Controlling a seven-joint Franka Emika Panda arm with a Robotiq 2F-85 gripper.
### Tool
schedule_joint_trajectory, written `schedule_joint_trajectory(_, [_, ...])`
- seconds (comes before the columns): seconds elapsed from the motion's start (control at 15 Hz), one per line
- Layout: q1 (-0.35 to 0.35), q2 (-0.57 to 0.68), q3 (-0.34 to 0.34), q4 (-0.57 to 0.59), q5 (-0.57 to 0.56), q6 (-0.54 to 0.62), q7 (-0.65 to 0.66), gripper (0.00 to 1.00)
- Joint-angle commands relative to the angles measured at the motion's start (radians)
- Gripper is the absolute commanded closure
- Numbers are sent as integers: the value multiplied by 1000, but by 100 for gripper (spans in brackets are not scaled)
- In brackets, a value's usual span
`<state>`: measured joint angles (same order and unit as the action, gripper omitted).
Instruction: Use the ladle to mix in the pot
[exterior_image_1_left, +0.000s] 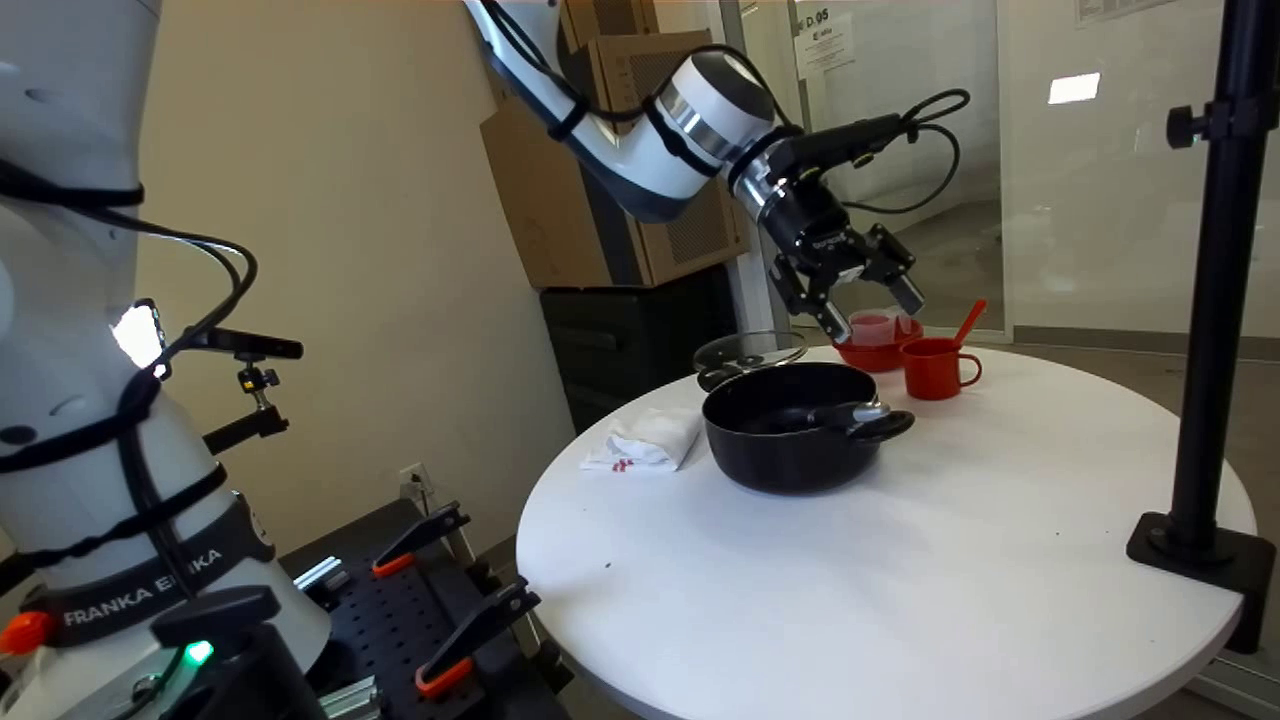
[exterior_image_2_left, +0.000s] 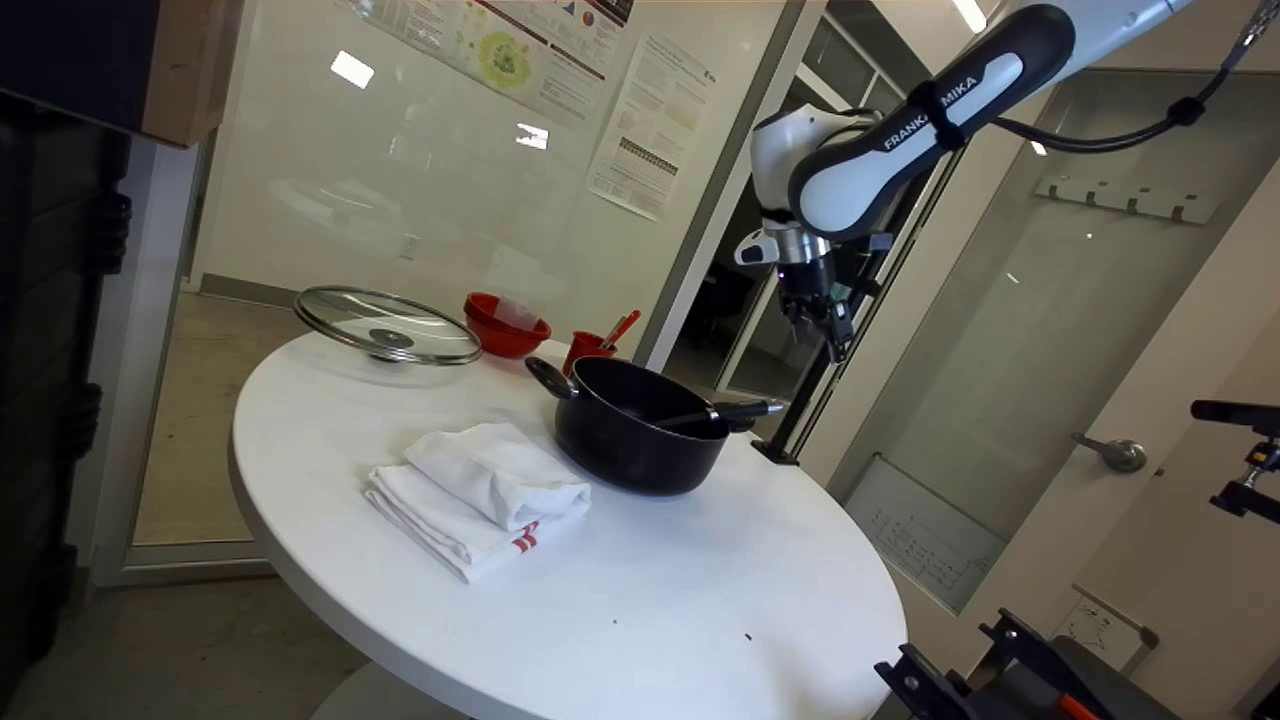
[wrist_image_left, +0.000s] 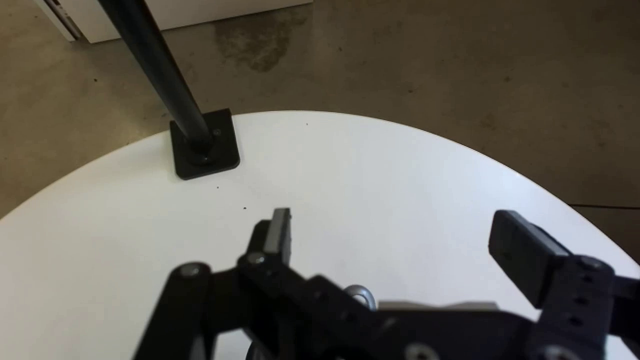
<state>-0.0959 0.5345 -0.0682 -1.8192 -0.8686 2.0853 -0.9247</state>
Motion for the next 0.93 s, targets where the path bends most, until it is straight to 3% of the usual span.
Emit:
schedule_joint_trajectory(0.0, [-41, 13, 24, 10, 44, 41, -41, 0])
schedule_joint_trajectory(0.47, [-69, -7, 57, -48, 197, 68, -139, 0])
schedule_joint_trajectory(0.87, [-42, 27, 55, -91, 178, 94, -186, 0])
